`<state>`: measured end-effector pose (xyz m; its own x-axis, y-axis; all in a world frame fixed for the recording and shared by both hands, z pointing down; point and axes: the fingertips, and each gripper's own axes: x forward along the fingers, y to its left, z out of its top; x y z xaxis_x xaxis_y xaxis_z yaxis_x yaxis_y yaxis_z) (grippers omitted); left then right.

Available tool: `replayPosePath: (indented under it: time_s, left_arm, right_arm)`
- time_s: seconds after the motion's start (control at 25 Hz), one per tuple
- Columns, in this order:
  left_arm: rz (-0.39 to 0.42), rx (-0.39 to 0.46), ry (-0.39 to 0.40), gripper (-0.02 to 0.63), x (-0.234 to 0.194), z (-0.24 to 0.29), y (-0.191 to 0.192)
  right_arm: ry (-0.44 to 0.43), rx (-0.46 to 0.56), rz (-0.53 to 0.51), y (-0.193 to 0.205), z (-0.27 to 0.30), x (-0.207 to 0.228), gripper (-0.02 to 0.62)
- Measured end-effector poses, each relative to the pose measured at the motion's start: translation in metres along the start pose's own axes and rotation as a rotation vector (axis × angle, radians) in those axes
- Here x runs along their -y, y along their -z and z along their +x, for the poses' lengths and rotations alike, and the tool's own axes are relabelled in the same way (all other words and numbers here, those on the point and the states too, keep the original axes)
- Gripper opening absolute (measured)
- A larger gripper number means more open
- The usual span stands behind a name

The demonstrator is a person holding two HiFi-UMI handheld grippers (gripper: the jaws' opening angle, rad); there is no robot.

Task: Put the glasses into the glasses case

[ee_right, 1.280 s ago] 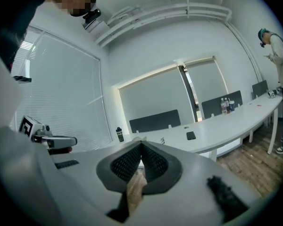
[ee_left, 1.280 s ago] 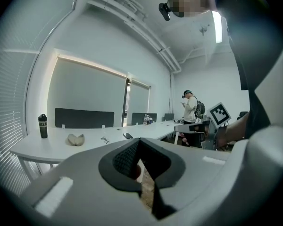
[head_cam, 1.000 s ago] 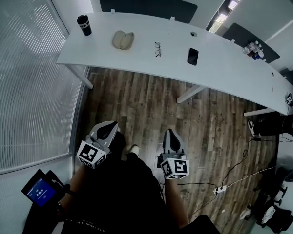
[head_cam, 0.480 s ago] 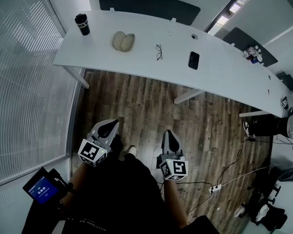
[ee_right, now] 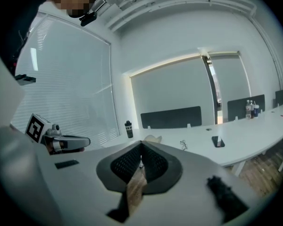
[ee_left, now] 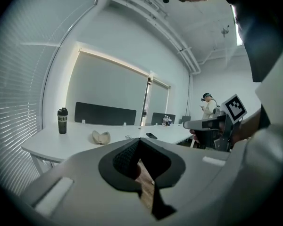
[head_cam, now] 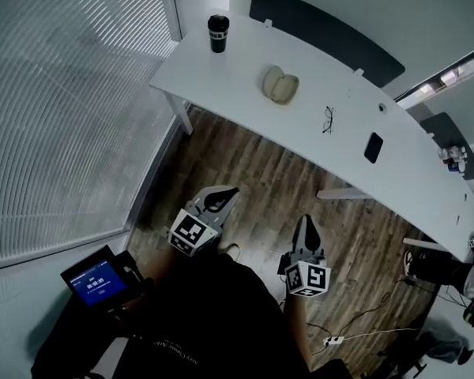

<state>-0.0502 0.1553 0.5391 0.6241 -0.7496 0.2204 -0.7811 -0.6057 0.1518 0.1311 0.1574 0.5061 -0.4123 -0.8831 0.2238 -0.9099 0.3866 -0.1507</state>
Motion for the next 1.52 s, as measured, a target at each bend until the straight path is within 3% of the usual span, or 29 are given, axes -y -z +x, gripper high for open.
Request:
replayPosePath:
  time_s: [0.28, 0.48, 0.6, 0.84, 0.96, 1.52]
  left_arm:
    - [0.009, 0.036, 0.009, 0.008, -0.07, 0.003, -0.022]
    - [0.012, 0.006, 0.017, 0.008, -0.102, 0.017, -0.02]
    - [0.02, 0.023, -0.023, 0.008, -0.115, 0.027, -0.03]
    - [-0.007, -0.025, -0.077, 0.008, -0.122, 0.064, -0.037]
    - [-0.012, -0.038, -0.061, 0.008, -0.114, 0.081, -0.041]
    - [0.053, -0.088, -0.078, 0.008, -0.079, 0.161, -0.054]
  right_arm:
    - [-0.035, 0.018, -0.097, -0.029, 0.081, -0.035, 0.0]
    - [0.034, 0.059, -0.102, -0.046, 0.106, -0.017, 0.0]
    - [0.079, 0.04, -0.105, -0.046, 0.108, 0.005, 0.0]
    - [0.132, 0.026, -0.066, -0.051, 0.106, 0.059, 0.0]
    - [0.132, 0.023, -0.06, -0.054, 0.112, 0.076, 0.0]
    - [0.103, 0.018, 0.006, -0.041, 0.119, 0.153, 0.0]
